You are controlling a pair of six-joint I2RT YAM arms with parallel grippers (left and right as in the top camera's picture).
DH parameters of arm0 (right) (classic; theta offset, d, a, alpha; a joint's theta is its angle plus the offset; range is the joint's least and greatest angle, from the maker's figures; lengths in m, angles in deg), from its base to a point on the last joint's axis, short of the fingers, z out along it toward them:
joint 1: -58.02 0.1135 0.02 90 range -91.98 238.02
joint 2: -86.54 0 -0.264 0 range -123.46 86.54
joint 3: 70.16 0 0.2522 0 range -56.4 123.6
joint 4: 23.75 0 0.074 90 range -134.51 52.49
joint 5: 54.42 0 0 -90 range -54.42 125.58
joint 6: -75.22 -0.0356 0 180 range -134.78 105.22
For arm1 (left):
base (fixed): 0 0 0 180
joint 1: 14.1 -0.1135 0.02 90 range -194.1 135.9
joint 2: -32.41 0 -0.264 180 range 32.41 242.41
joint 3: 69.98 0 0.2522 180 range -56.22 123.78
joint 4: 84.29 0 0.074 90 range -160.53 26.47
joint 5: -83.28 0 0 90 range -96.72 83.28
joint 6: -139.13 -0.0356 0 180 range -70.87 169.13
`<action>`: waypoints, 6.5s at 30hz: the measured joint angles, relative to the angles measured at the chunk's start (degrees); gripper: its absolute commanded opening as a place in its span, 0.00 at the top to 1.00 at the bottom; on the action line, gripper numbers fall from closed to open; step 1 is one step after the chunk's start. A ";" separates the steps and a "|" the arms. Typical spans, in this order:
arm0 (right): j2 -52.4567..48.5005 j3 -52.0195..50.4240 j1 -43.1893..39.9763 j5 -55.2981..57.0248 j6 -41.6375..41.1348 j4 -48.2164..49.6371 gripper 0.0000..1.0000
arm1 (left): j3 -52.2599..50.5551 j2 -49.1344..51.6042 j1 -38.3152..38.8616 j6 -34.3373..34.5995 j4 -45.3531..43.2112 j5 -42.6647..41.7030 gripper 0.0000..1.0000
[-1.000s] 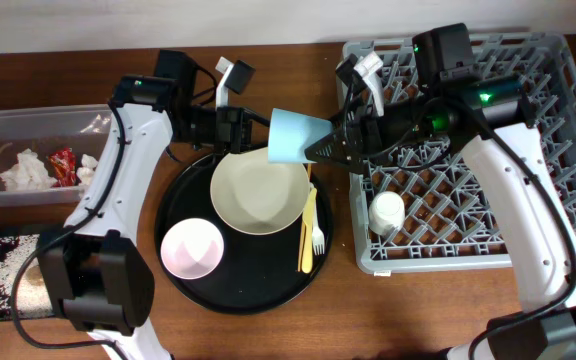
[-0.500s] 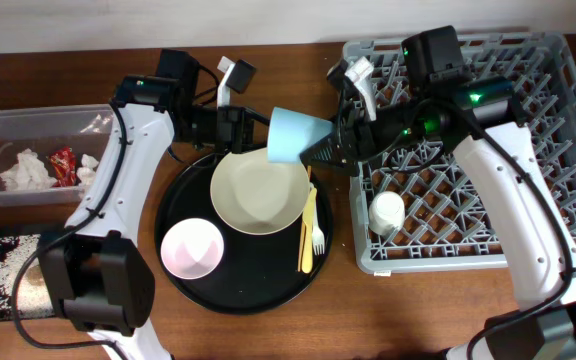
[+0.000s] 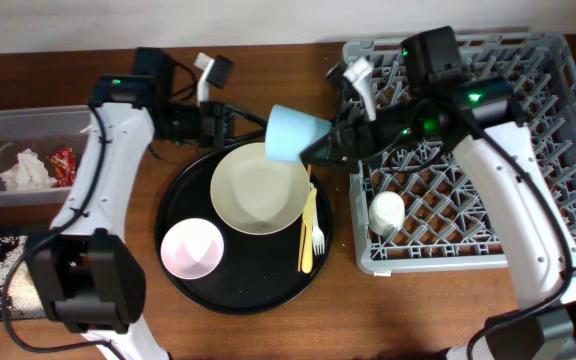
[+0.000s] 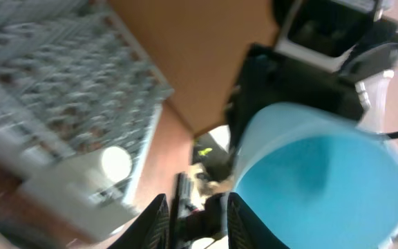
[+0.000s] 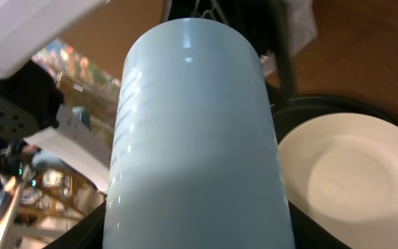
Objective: Sort waste into correct bins and load items into the dishwasher rack
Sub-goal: 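Hand the blue cup from the left gripper to the right gripper, then place the blue cup into the grey rack with the right gripper, then reach the right gripper to the beige plate rim and grasp it, then lift the beige plate right and stand it upright in the rack, then move the right gripper to the pink bowl on the tray and grasp it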
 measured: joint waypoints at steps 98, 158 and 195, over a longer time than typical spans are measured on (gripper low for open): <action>-23.45 -7.93 17.46 61.61 -25.92 23.69 0.33 | 0.09 0.00 -8.52 16.06 4.11 52.81 0.00; -33.35 19.30 -9.33 128.37 -7.82 22.49 0.96 | 0.09 0.00 -8.31 16.28 4.11 53.88 0.00; -11.65 -29.86 45.62 61.09 -50.75 45.81 0.24 | 0.11 0.00 -8.33 16.28 4.07 53.90 0.00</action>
